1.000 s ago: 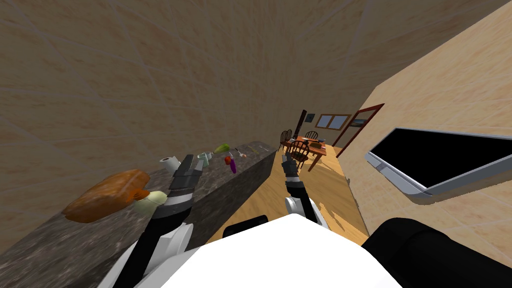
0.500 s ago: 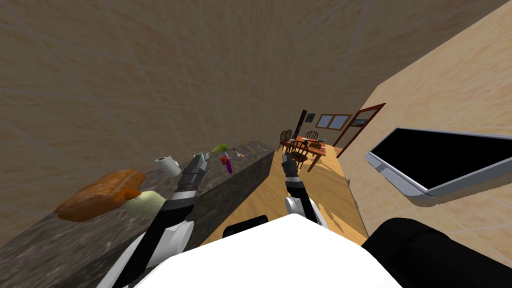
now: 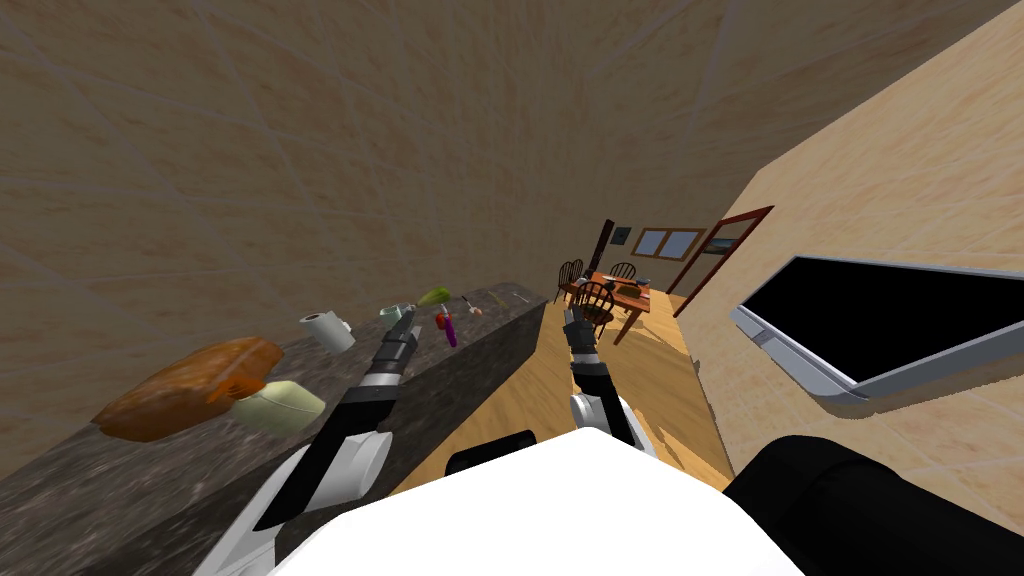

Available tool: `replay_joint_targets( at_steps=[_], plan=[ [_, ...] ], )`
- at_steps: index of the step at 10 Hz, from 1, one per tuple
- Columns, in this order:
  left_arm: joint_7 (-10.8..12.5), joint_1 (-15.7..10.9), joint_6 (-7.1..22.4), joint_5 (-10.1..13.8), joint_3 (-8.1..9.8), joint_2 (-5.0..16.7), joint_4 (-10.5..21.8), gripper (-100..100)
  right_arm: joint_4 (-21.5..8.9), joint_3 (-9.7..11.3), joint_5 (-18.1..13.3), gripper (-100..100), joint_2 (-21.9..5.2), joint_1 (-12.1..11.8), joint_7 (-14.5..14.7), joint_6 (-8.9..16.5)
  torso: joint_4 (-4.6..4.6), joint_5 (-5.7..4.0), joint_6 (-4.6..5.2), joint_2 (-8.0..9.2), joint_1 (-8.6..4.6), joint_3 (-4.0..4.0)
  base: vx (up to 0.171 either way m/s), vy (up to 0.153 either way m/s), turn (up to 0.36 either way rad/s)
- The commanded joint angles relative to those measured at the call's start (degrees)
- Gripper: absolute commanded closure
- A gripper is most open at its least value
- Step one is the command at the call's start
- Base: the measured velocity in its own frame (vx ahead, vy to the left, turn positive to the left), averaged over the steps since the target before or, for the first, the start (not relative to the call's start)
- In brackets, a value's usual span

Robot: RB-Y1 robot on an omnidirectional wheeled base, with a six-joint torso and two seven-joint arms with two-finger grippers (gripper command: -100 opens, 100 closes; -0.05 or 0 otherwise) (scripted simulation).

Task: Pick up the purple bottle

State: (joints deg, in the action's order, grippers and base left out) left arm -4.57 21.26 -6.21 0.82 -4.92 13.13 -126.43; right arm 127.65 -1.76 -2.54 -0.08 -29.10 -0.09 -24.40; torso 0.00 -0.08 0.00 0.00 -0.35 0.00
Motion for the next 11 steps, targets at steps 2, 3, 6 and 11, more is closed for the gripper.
replay_joint_targets(
  at_steps=[2, 3, 6, 11],
  plan=[
    [-1.5, -1.4, 4.6, 0.9, -0.43, 1.2, 1.1, -100, 0.0, 0.0, 0.0, 0, 0.0, 0.0, 0.0, 0.0, 0.00, 0.00, -0.01, 0.01, 0.01, 0.01, -0.015, -0.096, 0.011],
    [-1.5, -1.4, 6.1, 0.9, -0.43, 1.2, 1.1, -100, 0.0, 0.0, 0.0, 0, 0.0, 0.0, 0.0, 0.0, 0.01, -0.01, 0.00, 0.04, -0.02, 0.02, -0.021, -0.078, 0.012],
    [-3.3, -3.9, 11.5, 2.1, -0.89, 2.8, 3.1, -100, 0.0, 0.0, 0.0, 0, 0.0, 0.0, 0.0, 0.0, 0.01, 0.00, -0.01, 0.02, 0.06, 0.01, -0.011, -0.092, 0.006],
    [-5.2, -6.7, 18.5, 3.1, -1.39, 4.6, 5.2, -100, 0.0, 0.0, 0.0, 0, 0.0, 0.0, 0.0, 0.0, 0.01, 0.03, -0.01, 0.01, 0.22, 0.01, -0.009, -0.068, 0.000]
  ],
)
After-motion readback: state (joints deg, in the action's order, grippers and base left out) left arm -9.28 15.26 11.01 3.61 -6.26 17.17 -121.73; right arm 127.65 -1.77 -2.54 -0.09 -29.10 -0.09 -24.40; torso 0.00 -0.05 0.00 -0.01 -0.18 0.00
